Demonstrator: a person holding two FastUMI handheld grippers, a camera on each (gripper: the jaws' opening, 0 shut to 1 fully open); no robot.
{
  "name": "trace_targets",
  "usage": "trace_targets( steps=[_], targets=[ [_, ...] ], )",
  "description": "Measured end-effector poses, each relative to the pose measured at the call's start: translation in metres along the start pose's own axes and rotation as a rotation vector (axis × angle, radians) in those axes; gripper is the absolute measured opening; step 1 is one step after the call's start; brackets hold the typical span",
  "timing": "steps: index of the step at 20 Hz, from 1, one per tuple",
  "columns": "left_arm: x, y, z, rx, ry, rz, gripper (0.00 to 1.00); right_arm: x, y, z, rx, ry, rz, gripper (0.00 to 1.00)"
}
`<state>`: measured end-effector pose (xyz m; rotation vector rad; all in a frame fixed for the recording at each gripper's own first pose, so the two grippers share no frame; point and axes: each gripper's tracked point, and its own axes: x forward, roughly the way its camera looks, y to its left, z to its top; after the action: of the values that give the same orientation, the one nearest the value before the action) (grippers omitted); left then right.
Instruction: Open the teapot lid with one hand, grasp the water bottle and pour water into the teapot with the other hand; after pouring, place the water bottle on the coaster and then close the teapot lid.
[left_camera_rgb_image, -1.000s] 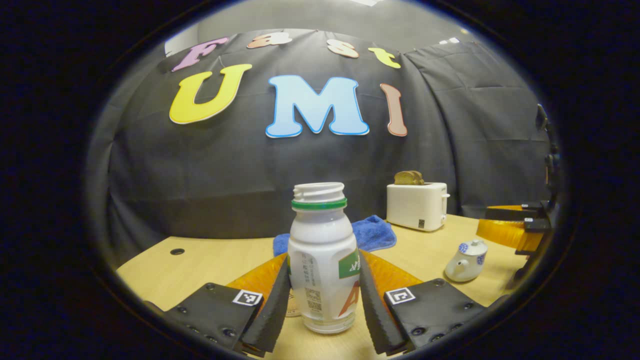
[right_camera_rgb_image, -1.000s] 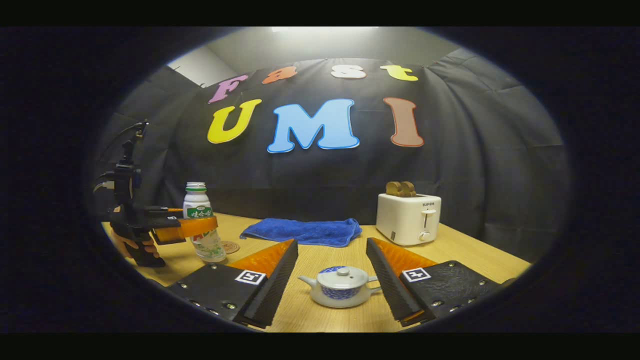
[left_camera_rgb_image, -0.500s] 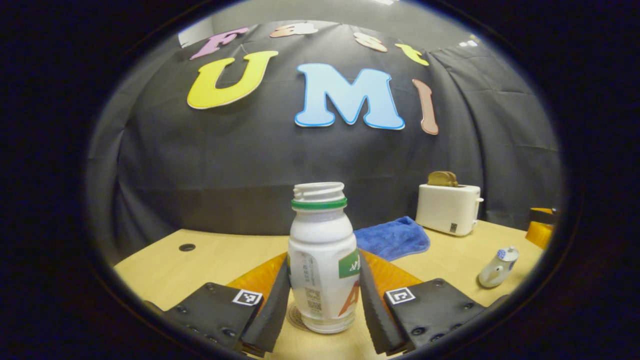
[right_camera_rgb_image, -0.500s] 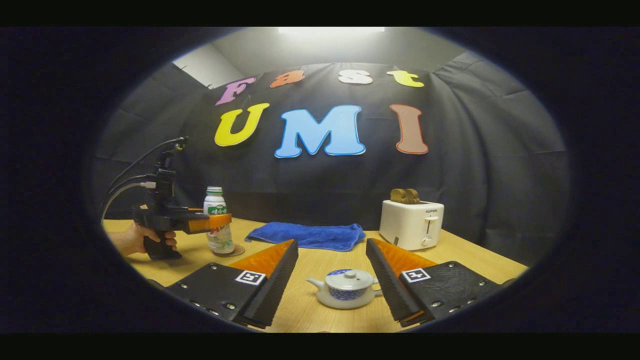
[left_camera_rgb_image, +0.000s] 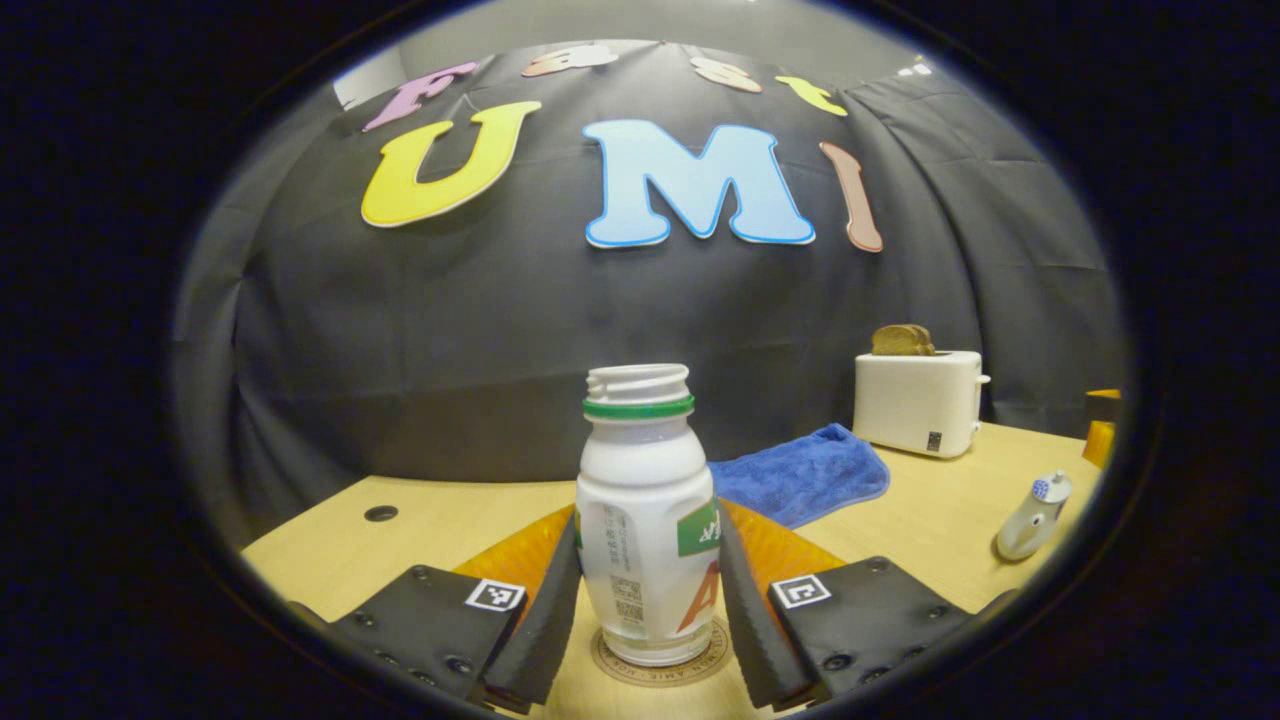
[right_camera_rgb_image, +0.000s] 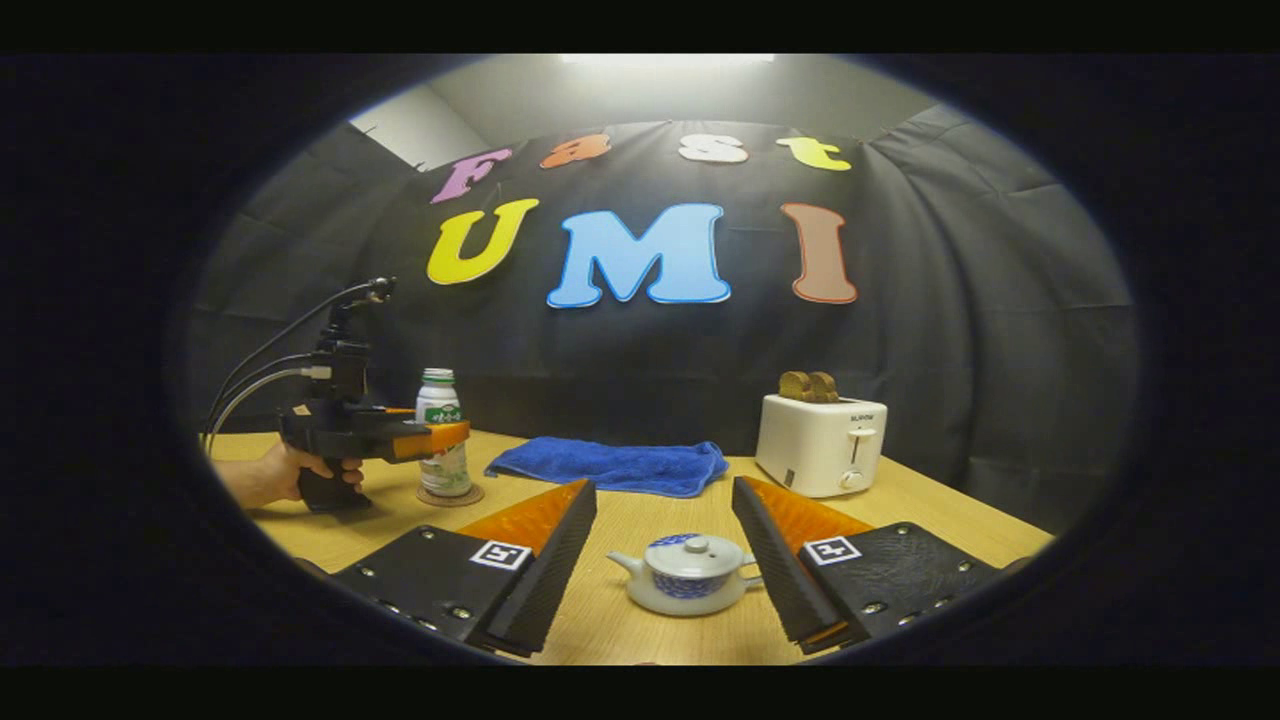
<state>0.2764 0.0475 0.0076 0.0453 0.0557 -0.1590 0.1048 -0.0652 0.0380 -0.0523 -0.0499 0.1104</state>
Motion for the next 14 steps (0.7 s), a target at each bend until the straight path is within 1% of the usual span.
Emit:
trace_targets(
  steps=[1,2,3,4,5,8,10,14],
  targets=[
    [-0.001,0.0,0.001,0.0,-0.002,-0.001,0.77,0.001,0.0,-0.001,-0.001,0.003,0.001,0.84],
    [0.0,0.0,-0.001,0.003,0.002,-0.001,0.75,0.001,0.0,-0.001,-0.002,0.006,0.001,0.84],
    [0.0,-0.002,0.0,0.004,-0.004,-0.004,0.7,0.001,0.0,-0.002,-0.002,0.007,0.002,0.84],
    [0.0,-0.003,0.0,0.014,-0.005,-0.006,0.75,0.0,0.001,-0.002,-0.002,0.008,0.004,0.84],
    [0.001,-0.003,-0.001,0.023,-0.004,-0.011,0.83,0.001,0.001,-0.002,-0.002,0.008,0.004,0.84],
    [-0.002,0.003,0.005,-0.001,-0.034,0.009,0.99,0.0,0.0,0.001,0.001,-0.001,0.001,0.84],
    [-0.004,0.004,0.004,-0.001,-0.036,0.019,1.0,0.0,-0.002,0.001,0.006,-0.003,-0.003,0.84],
    [-0.009,0.001,0.002,0.002,-0.029,0.011,1.0,-0.001,-0.002,0.002,0.015,-0.007,-0.003,0.84]
  ],
)
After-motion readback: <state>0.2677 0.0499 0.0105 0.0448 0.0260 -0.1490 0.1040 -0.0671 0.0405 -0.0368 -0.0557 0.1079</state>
